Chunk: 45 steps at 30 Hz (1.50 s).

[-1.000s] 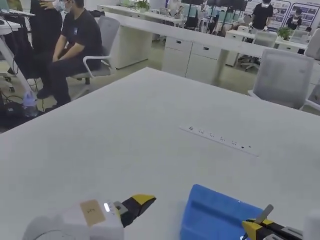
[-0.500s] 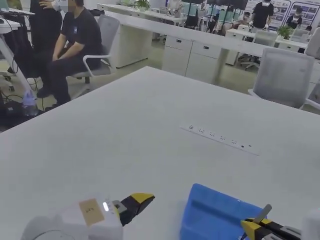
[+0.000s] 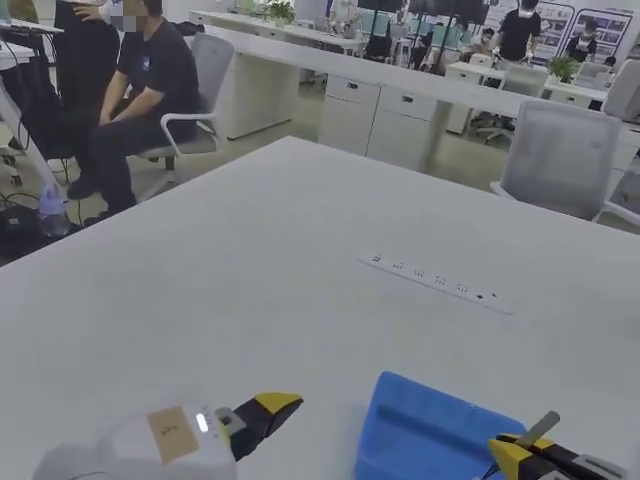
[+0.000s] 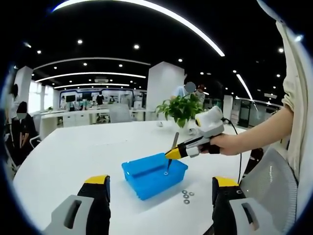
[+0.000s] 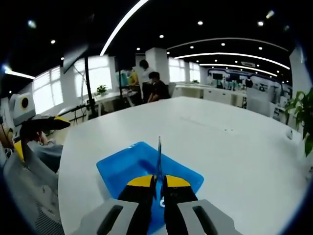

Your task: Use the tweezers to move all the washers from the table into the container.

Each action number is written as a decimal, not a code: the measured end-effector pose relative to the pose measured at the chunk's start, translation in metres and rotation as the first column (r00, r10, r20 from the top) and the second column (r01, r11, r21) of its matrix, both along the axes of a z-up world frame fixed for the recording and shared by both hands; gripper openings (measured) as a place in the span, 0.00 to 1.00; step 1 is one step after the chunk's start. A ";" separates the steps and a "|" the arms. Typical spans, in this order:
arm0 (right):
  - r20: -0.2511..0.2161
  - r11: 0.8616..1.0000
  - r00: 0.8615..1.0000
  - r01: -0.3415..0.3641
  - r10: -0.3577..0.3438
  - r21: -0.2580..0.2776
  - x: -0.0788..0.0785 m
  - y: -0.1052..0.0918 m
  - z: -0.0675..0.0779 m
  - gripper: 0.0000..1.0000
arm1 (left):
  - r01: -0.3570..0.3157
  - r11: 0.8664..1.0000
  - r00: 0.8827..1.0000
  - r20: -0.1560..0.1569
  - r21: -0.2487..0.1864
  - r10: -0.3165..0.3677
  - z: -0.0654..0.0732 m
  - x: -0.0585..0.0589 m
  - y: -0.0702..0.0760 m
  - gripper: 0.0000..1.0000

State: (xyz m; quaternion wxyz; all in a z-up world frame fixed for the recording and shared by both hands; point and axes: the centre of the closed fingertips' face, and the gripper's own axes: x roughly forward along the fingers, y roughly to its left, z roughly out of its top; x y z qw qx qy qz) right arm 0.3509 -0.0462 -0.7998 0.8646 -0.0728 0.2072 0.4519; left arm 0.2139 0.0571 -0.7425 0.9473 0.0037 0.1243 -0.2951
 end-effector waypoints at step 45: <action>0.016 0.993 0.996 -0.093 0.092 0.070 -0.083 0.008 0.035 0.04 | 0.016 1.000 1.000 -0.011 0.005 -0.016 -0.003 -0.002 -0.002 0.86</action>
